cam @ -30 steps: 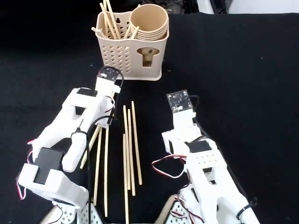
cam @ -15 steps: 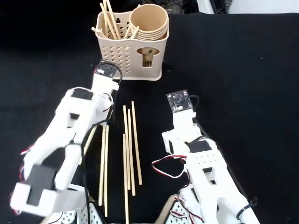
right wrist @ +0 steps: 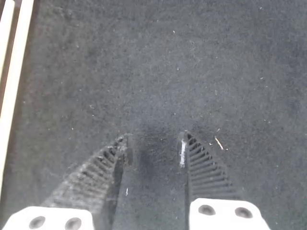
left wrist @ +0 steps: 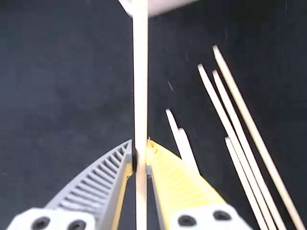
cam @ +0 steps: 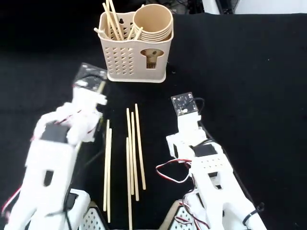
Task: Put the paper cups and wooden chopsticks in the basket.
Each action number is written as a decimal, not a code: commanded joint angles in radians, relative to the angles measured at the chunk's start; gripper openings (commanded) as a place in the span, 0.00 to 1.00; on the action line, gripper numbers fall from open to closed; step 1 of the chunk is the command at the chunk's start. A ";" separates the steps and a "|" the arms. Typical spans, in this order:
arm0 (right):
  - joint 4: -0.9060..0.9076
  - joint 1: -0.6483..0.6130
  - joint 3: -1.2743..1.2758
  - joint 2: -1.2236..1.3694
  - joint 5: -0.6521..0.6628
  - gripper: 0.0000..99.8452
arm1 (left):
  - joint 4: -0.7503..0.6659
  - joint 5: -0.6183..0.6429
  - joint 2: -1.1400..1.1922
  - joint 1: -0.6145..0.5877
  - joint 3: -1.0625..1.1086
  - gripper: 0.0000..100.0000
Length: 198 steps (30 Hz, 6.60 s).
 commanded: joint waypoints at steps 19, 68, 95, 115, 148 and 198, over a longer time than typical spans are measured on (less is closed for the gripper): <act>-0.020 0.005 -0.002 -0.025 0.000 0.17 | -1.321 0.192 -0.008 0.018 -0.093 0.03; -0.046 0.005 -0.001 -0.021 0.000 0.17 | -1.324 0.186 0.723 0.016 -0.354 0.03; -0.046 0.005 -0.001 -0.021 0.000 0.17 | -1.494 0.195 0.732 -0.021 -0.464 0.03; -0.048 0.005 -0.001 -0.021 0.000 0.17 | -1.651 0.196 0.723 -0.041 -0.380 0.03; -0.048 0.005 -0.001 -0.021 0.000 0.17 | -1.425 0.621 0.657 -0.047 -0.450 0.03; -0.048 0.005 -0.001 -0.021 0.000 0.17 | -0.580 0.181 -0.124 -0.048 0.165 0.19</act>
